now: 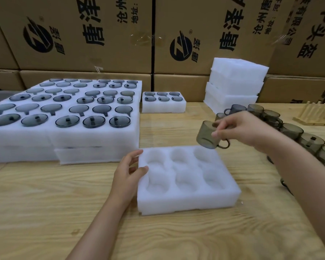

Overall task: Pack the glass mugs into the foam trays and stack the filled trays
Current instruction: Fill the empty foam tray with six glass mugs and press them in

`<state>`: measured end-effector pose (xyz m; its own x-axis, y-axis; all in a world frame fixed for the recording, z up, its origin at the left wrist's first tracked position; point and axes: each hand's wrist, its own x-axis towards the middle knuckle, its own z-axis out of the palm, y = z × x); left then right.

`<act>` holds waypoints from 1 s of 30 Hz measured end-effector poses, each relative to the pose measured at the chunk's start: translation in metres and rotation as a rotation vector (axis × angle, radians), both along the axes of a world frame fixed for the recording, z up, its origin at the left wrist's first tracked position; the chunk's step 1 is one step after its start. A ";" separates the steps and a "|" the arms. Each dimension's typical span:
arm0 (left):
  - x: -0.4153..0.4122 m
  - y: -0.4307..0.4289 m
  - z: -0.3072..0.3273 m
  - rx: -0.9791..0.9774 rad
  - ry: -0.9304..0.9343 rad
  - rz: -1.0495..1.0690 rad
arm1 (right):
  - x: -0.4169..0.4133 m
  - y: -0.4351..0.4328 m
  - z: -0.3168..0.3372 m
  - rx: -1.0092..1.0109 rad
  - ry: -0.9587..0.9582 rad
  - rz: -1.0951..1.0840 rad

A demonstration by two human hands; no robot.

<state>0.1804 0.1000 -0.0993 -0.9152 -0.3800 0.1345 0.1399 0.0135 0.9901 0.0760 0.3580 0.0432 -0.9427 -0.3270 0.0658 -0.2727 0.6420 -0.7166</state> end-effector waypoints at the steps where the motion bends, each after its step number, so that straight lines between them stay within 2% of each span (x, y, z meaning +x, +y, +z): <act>1: 0.000 0.000 0.001 0.000 -0.003 -0.002 | 0.004 -0.001 -0.007 0.012 -0.014 0.011; 6: 0.000 0.000 0.000 0.005 -0.016 0.003 | 0.010 0.000 -0.029 0.093 -0.047 0.008; 22: 0.001 0.002 0.003 -0.026 -0.050 0.029 | 0.008 -0.015 -0.062 0.435 0.231 -0.004; 25: 0.001 0.002 0.003 -0.031 -0.055 0.031 | 0.015 -0.016 -0.077 0.392 0.223 0.098; 27: 0.001 0.002 0.004 -0.043 -0.051 0.033 | 0.019 -0.019 -0.088 0.478 0.195 0.236; 30: 0.001 0.003 0.004 -0.058 -0.046 0.035 | 0.015 -0.018 -0.096 0.596 0.152 0.301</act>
<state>0.1815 0.1026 -0.0953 -0.9070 -0.4050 0.1155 0.0930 0.0749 0.9928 0.0907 0.3399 -0.0530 -0.7998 -0.5946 -0.0821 -0.5704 0.7956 -0.2041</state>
